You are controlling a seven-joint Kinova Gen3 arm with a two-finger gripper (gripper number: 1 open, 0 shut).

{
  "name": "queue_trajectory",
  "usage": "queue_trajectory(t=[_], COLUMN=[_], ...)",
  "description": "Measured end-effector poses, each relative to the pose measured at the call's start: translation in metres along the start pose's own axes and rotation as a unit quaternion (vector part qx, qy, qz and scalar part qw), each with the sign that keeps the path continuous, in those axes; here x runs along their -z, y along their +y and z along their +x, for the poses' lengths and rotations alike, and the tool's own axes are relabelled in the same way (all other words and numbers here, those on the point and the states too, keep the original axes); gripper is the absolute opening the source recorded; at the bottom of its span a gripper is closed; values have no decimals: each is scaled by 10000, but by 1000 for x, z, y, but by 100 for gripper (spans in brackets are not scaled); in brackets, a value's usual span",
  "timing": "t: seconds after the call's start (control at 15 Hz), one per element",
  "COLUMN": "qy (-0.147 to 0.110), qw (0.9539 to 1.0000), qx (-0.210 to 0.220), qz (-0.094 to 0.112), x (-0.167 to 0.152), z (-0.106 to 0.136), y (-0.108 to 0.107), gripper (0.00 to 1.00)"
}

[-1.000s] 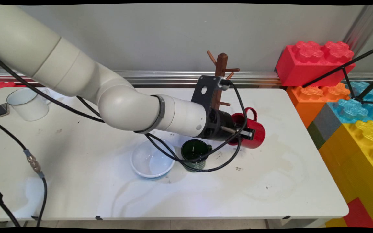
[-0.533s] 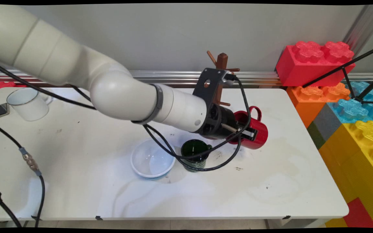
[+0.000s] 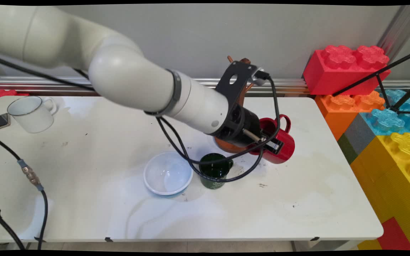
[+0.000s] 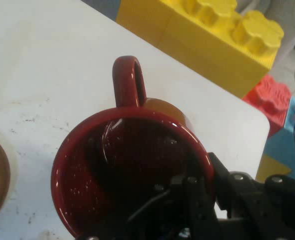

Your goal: Place the picked object on the table

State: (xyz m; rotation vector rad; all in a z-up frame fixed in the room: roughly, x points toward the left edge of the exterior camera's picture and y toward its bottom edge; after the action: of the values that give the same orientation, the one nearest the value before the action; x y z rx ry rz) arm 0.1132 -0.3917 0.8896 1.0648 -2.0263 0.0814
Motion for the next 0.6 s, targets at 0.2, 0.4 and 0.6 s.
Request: queue_trajectory(t=[0.2, 0.4, 0.6], qy=[-160, -341, -588], qw=[9996, 9984, 9956], qx=[-219, -433, -673], qz=[46, 132, 282], x=[9, 18, 29], z=[13, 27, 43], y=[4, 9, 14], gripper=[0, 0, 0])
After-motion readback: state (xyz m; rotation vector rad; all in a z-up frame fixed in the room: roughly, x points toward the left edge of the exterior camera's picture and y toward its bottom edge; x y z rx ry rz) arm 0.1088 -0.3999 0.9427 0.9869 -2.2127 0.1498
